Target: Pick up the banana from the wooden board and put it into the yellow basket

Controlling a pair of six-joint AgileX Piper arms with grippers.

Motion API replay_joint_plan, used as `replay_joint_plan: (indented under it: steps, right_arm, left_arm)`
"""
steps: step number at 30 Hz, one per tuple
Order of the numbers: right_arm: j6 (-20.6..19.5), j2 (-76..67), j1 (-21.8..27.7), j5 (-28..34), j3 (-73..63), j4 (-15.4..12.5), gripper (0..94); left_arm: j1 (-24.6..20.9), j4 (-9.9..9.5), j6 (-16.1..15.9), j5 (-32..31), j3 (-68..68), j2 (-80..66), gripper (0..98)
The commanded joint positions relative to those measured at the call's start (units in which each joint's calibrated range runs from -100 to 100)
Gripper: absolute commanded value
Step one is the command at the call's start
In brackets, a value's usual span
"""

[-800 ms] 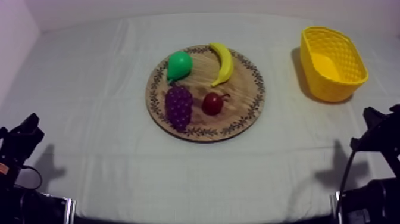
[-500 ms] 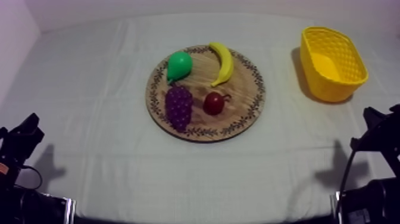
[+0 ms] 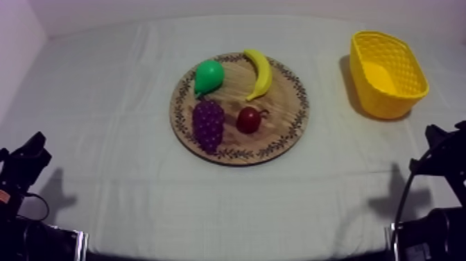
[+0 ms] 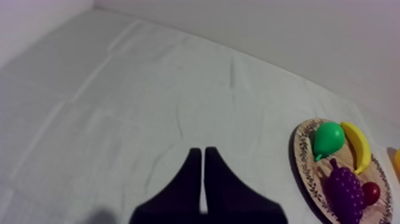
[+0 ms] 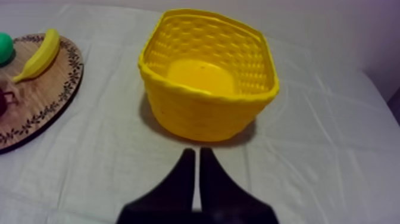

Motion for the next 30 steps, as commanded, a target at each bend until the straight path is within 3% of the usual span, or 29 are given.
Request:
replay_joint_plan:
  steps: [1, 10, 17, 20, 26, 30]
  right_arm:
    - [-1.43, -0.04, 0.14, 0.61, 0.05, 0.00, 0.4]
    - [-2.51, 2.52, -1.33, 0.50, -0.70, -0.47, 2.2]
    - [-5.13, 20.25, -2.79, -3.54, -14.85, -0.88, 2.7]
    - [-9.51, 31.57, -4.89, -2.35, -26.23, 1.31, 3.0]
    - [-18.99, 53.12, -11.31, 7.34, -52.83, 7.61, 3.8]
    - [-22.00, 65.20, -15.96, 14.65, -67.35, 10.36, 3.9]
  left_arm:
    - [-0.01, 0.01, -0.02, -0.04, 0.02, -0.03, 0.1]
    - [-0.01, 0.01, -0.03, -0.04, 0.02, -0.03, 0.1]
    - [-0.01, 0.01, 0.00, -0.04, 0.02, -0.03, 0.1]
    - [-0.01, 0.01, 0.00, -0.04, 0.02, -0.03, 0.1]
    - [-0.01, 0.01, -0.01, -0.04, 0.02, -0.03, 0.1]
    - [-0.01, 0.01, 0.01, -0.04, 0.02, -0.03, 0.1]
